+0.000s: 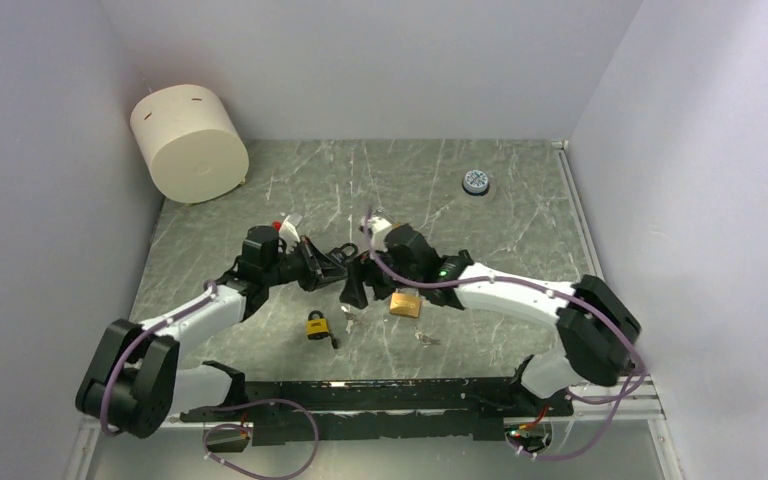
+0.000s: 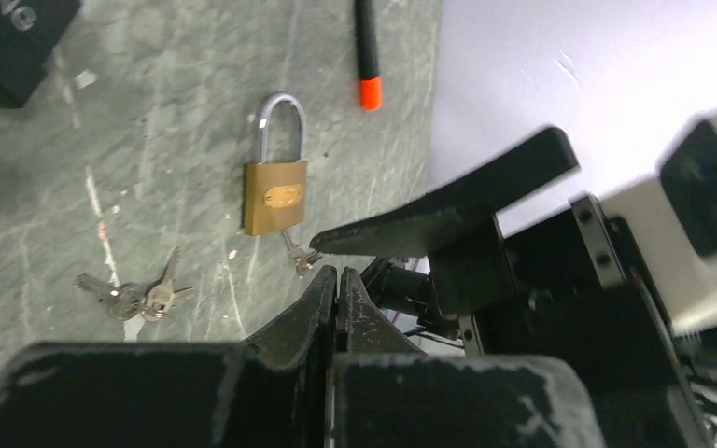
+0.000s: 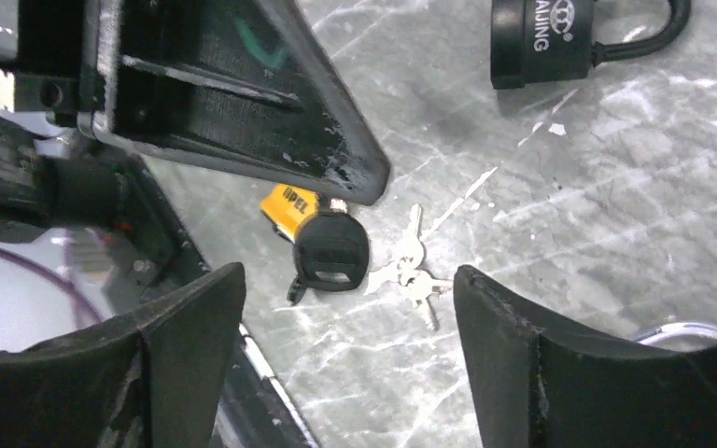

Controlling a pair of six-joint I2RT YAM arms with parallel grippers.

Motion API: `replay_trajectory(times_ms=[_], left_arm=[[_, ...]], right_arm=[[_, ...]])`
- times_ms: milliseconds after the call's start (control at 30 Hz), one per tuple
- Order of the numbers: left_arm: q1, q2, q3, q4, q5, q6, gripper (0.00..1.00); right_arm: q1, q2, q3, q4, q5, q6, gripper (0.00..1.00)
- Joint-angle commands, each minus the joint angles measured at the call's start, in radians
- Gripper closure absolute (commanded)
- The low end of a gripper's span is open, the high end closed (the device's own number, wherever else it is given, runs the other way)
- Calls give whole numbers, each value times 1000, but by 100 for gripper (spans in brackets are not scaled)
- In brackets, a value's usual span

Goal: Unlock with the key

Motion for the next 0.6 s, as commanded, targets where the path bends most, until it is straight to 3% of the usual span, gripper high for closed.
replay_trajectory(times_ms=[0,233,567], left_arm=[[-4,-108,54,3,43,62,97],[-4,-192,117,138,181,5,97],[-5,-213,103,444,226,-170,97]], right_arm=[[-90,-181,-112,256,-109,201,13],[-185,-305,-222,546,-326,452,18],[-184,-355,-239,749,-404,576,50]])
